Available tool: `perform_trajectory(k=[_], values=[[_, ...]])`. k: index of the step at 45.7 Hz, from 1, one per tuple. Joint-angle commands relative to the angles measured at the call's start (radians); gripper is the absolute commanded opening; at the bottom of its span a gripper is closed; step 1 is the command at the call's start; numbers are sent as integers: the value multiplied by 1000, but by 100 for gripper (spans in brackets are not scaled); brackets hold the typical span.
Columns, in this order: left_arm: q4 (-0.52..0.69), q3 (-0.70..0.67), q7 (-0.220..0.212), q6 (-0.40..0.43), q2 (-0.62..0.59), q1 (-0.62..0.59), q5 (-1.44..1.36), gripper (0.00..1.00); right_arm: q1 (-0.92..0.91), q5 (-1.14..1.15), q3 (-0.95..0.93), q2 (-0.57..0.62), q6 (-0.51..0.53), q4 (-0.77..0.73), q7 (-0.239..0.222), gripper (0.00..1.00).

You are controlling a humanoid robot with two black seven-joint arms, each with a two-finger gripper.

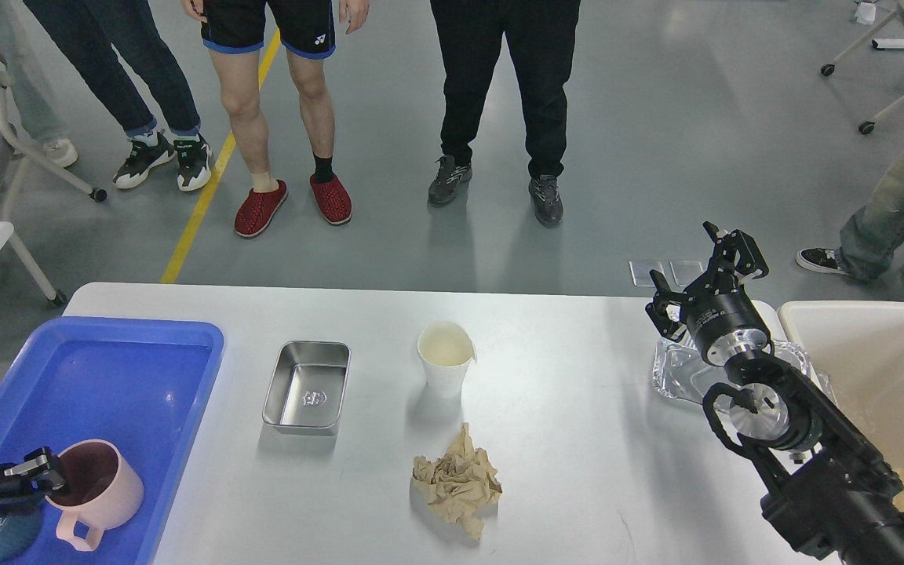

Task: Tidy desktop
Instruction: 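Lower the pink mug into the blue tray and release it, then raise the left gripper and swing it toward the steel tray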

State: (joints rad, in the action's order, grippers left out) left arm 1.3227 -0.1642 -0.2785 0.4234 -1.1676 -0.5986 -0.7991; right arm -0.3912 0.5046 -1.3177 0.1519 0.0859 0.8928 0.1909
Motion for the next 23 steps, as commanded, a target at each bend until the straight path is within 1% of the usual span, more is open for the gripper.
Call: perform_trajectory(k=[1,13,23], values=[[1,0,-1,0,0,-3,0,97,0,0,0,0,0,0,-1,100],[21,-8,2,14,-12,-6,9,97,0,0,0,0,0,0,1,100],[36,-61,2,20,-26,-23,43,97,2,0,0,0,0,0,-1,100]])
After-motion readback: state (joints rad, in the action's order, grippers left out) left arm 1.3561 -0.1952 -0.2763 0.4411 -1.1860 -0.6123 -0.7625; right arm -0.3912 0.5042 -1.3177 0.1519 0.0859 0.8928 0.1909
